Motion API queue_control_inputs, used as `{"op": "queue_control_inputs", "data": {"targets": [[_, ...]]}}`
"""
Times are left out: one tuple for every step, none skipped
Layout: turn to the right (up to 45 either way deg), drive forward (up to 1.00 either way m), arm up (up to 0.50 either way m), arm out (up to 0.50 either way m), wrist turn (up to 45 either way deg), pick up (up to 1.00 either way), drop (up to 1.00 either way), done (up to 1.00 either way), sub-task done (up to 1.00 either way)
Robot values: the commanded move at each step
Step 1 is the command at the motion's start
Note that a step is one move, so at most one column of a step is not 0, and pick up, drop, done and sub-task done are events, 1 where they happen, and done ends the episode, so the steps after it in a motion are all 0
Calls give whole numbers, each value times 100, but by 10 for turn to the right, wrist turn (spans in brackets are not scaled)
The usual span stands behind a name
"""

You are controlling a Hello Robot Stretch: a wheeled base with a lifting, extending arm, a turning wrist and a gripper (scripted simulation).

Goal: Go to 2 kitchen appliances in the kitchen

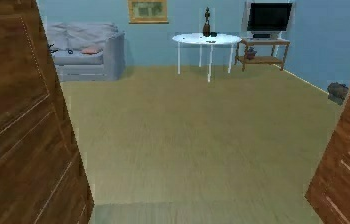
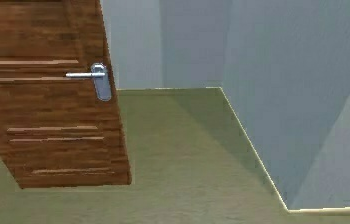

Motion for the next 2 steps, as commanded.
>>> {"op": "queue_control_inputs", "data": {"targets": [[0,100,0,0,0,0,0,0,0],[-30,0,0,0,0,0,0,0,0]]}}
